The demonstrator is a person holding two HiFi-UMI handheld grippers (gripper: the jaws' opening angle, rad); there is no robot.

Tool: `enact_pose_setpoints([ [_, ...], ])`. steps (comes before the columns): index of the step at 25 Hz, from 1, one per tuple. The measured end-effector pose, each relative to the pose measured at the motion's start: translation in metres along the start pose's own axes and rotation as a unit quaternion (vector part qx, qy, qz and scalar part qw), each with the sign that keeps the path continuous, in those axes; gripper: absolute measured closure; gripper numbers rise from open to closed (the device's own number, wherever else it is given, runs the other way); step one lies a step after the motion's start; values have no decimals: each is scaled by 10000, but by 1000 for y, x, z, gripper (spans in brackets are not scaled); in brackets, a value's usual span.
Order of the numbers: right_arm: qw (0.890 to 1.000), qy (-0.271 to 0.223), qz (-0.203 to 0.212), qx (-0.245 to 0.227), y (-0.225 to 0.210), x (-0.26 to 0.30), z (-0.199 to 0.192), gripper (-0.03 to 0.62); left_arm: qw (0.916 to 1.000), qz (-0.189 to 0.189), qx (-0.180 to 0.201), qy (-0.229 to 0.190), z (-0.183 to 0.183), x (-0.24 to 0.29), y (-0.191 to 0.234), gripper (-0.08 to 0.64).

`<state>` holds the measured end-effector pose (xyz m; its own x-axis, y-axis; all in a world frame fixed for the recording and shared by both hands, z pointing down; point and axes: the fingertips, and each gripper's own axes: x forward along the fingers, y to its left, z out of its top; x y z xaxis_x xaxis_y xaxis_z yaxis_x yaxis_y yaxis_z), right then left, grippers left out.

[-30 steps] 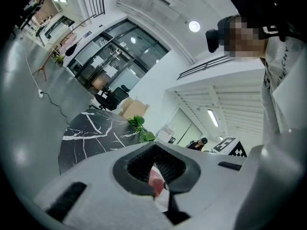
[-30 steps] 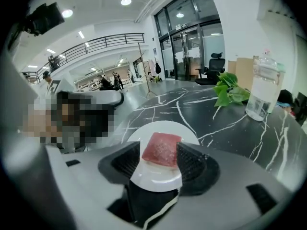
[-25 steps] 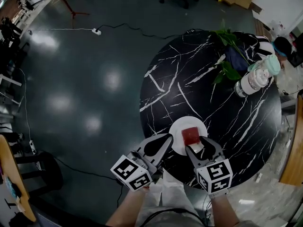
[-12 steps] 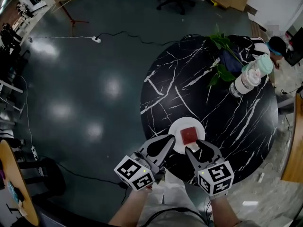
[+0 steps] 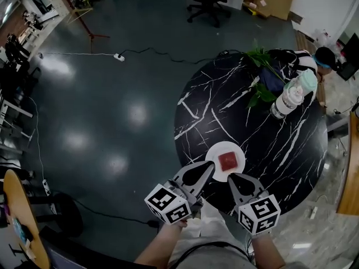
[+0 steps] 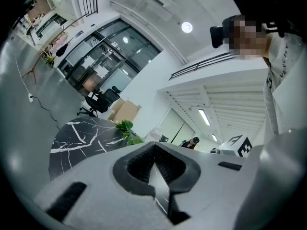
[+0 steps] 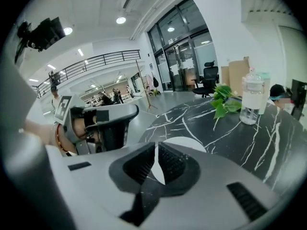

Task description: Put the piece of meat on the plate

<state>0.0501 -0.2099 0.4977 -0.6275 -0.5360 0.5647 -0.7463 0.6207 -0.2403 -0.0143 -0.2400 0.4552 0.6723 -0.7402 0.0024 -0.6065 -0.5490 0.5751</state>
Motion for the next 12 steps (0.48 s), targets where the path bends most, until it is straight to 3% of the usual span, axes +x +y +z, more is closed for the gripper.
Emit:
enact_pose_setpoints([
  [5,9994,-128,9,-317,15,-9,14,572,9999,-105,66,15,7,-2,-12,552],
  [12,9989,-300,45,-358,28,-25,29,578,9995,-282,163,-51,21,-5,-33,552],
])
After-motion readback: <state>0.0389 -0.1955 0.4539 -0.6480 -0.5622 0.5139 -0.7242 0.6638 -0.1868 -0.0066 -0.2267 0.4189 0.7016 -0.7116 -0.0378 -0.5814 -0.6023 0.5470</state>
